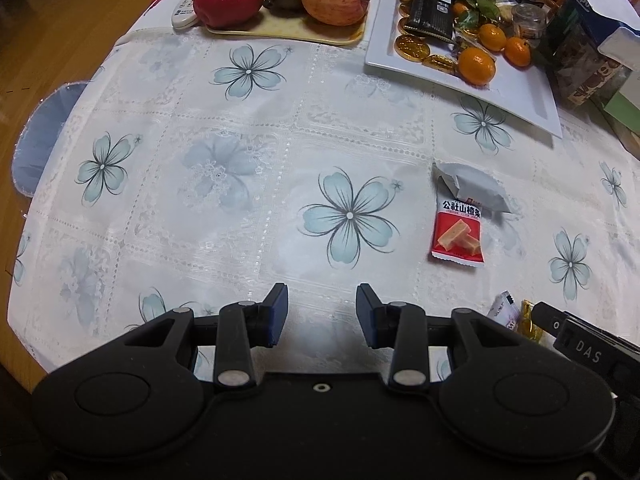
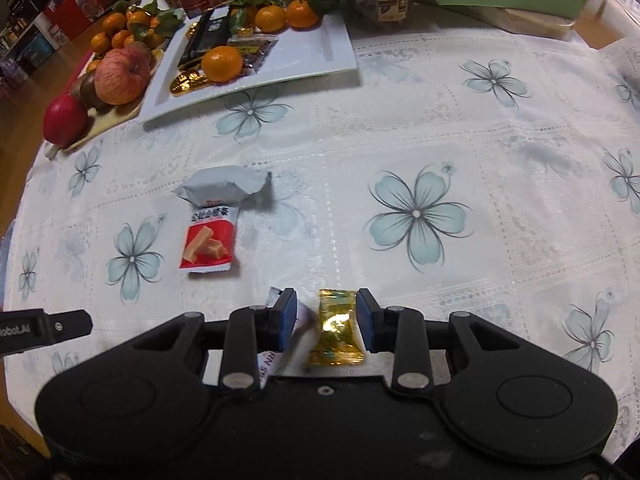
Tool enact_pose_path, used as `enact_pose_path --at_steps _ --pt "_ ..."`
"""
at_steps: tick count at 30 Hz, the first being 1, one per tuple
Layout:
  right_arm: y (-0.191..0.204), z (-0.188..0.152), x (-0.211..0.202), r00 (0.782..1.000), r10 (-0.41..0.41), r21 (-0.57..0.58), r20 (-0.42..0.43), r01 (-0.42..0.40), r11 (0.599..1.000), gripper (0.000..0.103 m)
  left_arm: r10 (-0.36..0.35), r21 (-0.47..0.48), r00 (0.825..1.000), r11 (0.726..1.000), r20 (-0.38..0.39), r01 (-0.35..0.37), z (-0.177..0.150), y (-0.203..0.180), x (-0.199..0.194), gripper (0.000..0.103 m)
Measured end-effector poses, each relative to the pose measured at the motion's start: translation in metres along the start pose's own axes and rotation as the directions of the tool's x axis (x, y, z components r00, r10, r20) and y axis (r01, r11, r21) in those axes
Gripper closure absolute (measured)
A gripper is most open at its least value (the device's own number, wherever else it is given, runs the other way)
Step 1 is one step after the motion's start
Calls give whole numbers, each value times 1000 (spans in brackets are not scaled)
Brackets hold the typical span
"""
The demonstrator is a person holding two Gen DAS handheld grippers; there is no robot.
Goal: Organize snacks
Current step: 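Grasp the gold candy with the right tool, then grasp the white hawthorn strip pack with the left tool while the right tool holds the gold candy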
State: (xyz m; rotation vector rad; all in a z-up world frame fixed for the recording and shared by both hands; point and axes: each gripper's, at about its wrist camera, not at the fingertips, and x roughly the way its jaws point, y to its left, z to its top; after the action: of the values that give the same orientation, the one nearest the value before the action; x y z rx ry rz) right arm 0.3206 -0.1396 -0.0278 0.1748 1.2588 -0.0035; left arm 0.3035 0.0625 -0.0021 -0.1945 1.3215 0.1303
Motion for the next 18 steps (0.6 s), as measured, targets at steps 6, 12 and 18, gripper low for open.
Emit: enact_pose_path --at_steps 6,12,18 --pt "-2 -6 16 999 -18 8 -37 18 1000 67 -9 40 1000 999 -6 9 -3 -7 2 56" --pt "2 -15 23 998 -63 -40 -23 62 997 82 -83 101 996 991 -16 84 -7 -20 2 56" --pt "-23 -18 12 999 -39 22 -28 40 999 82 -160 223 987 962 -3 156 -20 -52 1 56"
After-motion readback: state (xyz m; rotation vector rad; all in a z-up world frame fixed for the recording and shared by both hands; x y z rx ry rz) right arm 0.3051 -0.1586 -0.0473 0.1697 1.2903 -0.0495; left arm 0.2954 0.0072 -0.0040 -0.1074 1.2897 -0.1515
